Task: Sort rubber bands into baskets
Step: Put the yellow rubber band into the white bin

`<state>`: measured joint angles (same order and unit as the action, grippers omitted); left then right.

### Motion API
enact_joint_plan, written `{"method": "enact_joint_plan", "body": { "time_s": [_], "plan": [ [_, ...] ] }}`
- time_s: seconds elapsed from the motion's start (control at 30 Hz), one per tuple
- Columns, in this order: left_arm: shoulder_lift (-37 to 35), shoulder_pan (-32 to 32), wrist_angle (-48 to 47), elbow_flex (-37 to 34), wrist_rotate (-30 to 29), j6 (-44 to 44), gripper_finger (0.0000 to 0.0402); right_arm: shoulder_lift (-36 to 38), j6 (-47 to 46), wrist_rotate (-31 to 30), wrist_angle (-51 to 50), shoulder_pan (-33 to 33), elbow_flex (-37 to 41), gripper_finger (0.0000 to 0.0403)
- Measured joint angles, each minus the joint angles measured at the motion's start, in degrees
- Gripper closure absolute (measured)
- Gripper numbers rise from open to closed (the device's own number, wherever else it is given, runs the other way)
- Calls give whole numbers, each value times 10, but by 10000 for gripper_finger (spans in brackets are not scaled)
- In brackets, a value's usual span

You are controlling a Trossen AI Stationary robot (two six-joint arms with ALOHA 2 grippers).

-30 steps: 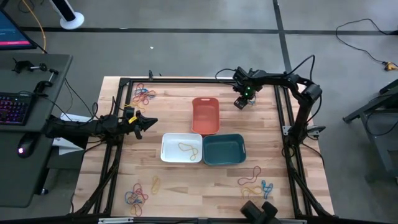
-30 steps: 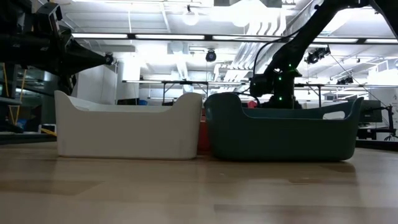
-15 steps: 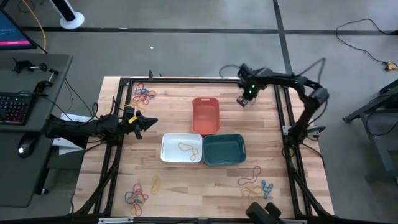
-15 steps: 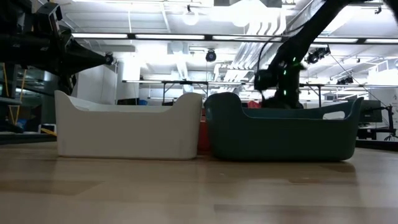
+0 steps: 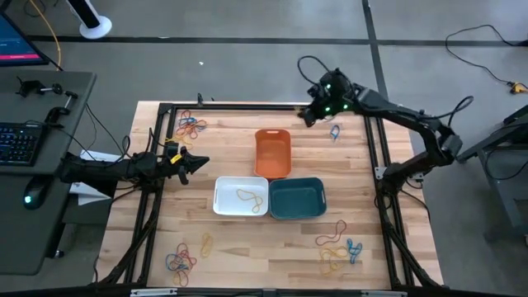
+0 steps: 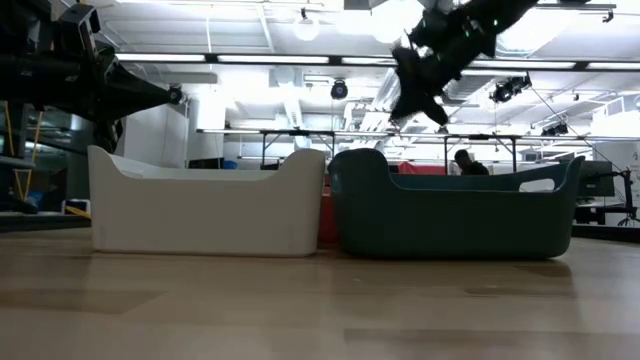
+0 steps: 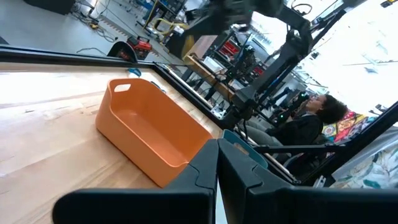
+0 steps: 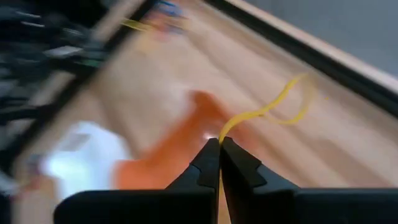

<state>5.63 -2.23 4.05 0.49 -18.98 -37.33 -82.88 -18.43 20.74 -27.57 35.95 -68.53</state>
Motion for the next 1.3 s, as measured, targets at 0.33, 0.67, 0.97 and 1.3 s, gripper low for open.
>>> {"method": "enact_joint_plan", "body": {
  "time_s": [0.33,0.67,0.97,1.3],
  "plan": [
    [0,0,0,0,0,0,401,-50,-152,-6,216,-247,0,403],
    [0,0,0,0,0,0,401,-184,-267,-71,372,-375,0,403],
    [0,0,0,0,0,0,401,-236,-327,-122,368,-404,0,401],
    [0,0,0,0,0,0,401,-236,-305,-170,364,-422,0,261]
  ]
}}
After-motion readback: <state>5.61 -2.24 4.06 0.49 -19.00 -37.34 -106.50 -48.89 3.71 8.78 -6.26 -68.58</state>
